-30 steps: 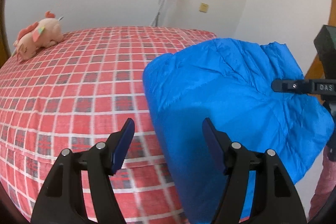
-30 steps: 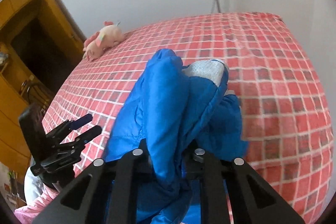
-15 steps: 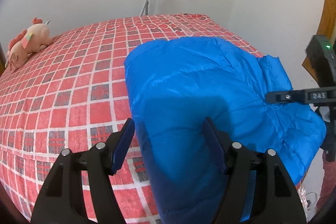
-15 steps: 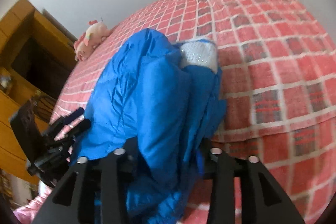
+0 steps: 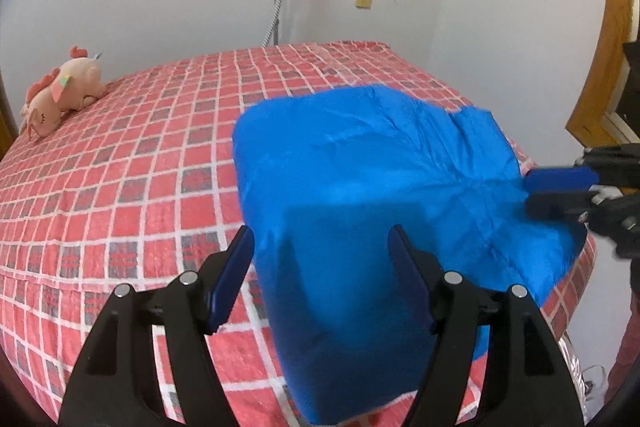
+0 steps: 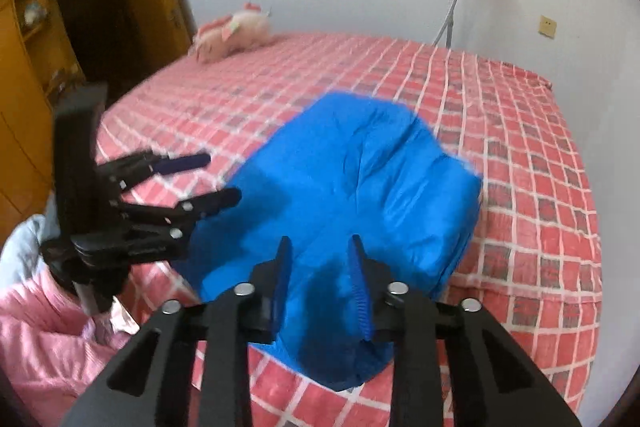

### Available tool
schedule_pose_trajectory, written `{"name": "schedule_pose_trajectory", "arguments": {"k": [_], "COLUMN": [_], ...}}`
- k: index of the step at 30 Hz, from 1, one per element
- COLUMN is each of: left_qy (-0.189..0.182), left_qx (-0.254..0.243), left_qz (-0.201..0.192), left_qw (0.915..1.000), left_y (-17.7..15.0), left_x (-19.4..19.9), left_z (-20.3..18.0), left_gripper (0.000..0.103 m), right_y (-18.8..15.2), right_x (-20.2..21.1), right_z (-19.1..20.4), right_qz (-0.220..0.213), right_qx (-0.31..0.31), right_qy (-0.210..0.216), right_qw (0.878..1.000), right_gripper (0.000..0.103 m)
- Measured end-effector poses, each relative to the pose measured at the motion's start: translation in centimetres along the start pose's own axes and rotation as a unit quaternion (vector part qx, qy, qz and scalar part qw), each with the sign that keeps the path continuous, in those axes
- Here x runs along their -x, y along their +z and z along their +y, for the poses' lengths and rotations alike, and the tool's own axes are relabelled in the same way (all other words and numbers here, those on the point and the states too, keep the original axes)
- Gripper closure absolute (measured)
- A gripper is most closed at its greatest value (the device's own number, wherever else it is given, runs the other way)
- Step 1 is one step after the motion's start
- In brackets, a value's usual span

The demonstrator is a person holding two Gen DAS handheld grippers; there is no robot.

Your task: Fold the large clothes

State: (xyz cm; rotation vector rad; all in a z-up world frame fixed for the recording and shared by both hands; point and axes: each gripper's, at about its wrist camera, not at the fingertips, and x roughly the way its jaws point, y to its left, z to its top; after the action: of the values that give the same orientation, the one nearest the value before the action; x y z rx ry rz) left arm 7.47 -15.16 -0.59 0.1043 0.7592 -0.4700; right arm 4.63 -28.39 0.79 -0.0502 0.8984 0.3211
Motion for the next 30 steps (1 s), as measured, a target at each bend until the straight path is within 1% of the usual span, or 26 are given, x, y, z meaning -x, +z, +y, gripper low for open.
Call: {"name": "schedule_pose_trajectory", "arguments": {"k": [2, 4, 6, 7, 10, 13, 16, 18, 19, 20, 22, 26, 30], "left_qy": [-0.002, -0.015, -0.028, -0.033, -0.026, -0.021, -0.018, -0.013, -0.009, -0.007, -0.006, -0.002, 0.0], "left_qx": [-0.003, -0.004, -0.001, -0.001, -0.012, -0.011, -0.006, -0.01, -0.015, -0.02, -0.029, -0.043, -0.054], "left_qz": [0.006, 0.017, 0.026, 0.029, 0.019, 0.014, 0.017, 0.015, 0.012, 0.008, -0.003, -0.024, -0.036], "left_qw": [1.0, 0.9997, 0.9993, 0.999, 0.9994, 0.9996, 0.9997, 0.9998, 0.9998, 0.9997, 0.9996, 0.9988, 0.9979], "left_y": [-0.5, -1.2, -1.7, -2.0, -2.7, -3.0, -2.9, -2.6, -2.4, -2.2, -1.7, -0.6, 1.0], "left_x": [-0.3, -0.9, -1.5, -1.9, -2.4, -2.6, -2.3, -2.0, -1.7, -1.4, -0.7, 0.3, 0.4], "left_z": [-0.2, -0.2, 0.0, 0.0, -0.3, -0.3, -0.4, -0.6, -0.8, -0.9, -1.2, -1.5, -1.8], "left_gripper": [0.034, 0.034, 0.033, 0.032, 0.031, 0.031, 0.032, 0.033, 0.036, 0.036, 0.036, 0.036, 0.036], "right_y": [-1.8, -3.5, -5.6, -6.2, -7.9, -8.2, -8.0, -7.6, -7.4, -7.0, -6.2, -3.8, -0.5], "right_x": [-0.6, -1.0, -2.7, -3.4, -4.6, -4.8, -4.4, -3.5, -3.0, -2.1, -0.6, 1.7, 1.6], "right_z": [-0.5, -1.2, -2.1, -2.3, -2.9, -2.7, -2.2, -2.1, -2.0, -1.8, -1.6, -1.5, -2.5], "right_qz": [0.014, 0.026, 0.046, 0.048, 0.028, 0.015, 0.012, 0.009, 0.006, -0.002, -0.018, -0.055, -0.077], "right_qx": [-0.006, -0.021, -0.048, -0.057, -0.084, -0.087, -0.072, -0.07, -0.069, -0.065, -0.057, -0.047, -0.05], "right_qy": [-0.011, -0.01, -0.003, 0.0, 0.012, 0.004, -0.009, -0.008, -0.007, -0.004, -0.003, -0.013, -0.038], "right_qw": [1.0, 0.999, 0.998, 0.997, 0.996, 0.996, 0.997, 0.997, 0.998, 0.998, 0.998, 0.997, 0.995], "right_gripper": [0.087, 0.092, 0.096, 0.097, 0.099, 0.1, 0.1, 0.099, 0.098, 0.095, 0.093, 0.088, 0.087]}}
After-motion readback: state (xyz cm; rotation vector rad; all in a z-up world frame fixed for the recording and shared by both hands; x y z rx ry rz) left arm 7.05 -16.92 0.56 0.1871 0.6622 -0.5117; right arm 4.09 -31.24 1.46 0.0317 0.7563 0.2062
